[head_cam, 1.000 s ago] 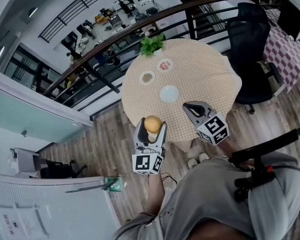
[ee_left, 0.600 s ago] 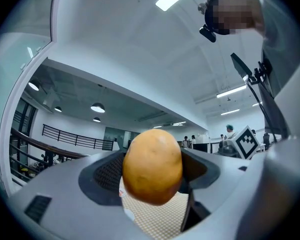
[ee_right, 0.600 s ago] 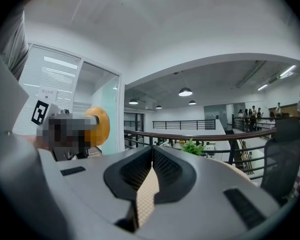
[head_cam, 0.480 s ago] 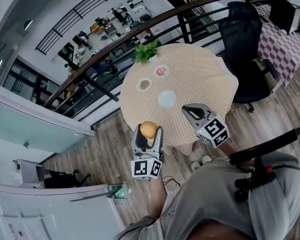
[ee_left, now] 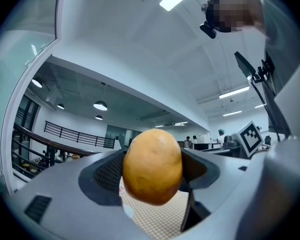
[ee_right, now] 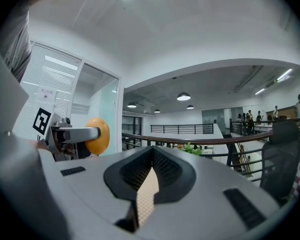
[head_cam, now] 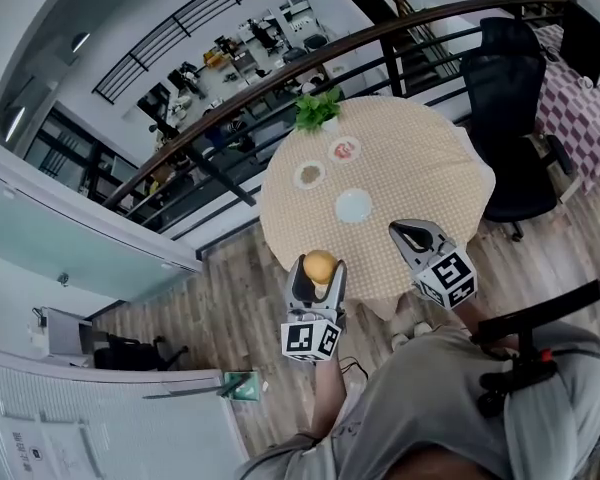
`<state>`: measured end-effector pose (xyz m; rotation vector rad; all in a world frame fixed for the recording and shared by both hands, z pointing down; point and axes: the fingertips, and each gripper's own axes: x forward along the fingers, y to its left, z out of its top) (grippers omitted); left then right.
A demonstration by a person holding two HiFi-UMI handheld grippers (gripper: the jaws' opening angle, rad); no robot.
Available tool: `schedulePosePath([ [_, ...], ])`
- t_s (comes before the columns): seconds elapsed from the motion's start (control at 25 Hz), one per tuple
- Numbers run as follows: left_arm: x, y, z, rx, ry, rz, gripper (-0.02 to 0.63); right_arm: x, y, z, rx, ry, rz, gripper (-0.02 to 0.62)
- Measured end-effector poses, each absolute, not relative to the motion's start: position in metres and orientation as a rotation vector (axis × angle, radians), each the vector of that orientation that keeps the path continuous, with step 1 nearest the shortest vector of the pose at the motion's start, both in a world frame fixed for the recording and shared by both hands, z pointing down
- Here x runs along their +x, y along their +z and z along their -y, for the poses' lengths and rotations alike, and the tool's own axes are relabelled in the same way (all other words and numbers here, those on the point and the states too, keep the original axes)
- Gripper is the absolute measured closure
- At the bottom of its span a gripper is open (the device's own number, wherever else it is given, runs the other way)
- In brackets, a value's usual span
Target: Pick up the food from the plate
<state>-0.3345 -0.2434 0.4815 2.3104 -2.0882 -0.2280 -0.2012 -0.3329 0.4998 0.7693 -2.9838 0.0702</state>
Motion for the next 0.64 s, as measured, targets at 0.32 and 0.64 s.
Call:
schedulePosePath([
  [0.32,-0.324,0.487,0.255,2.374,-0.126,2.083,0.249,-0.204,0.506,0.334,0.79,0.087,2.984,0.578],
  [0.64,-0.333,0.483,0.25,2.394,-0.068,2.134,0.249,-0.227,0.504,0.327,0.73,0.078,3.02,0.578],
])
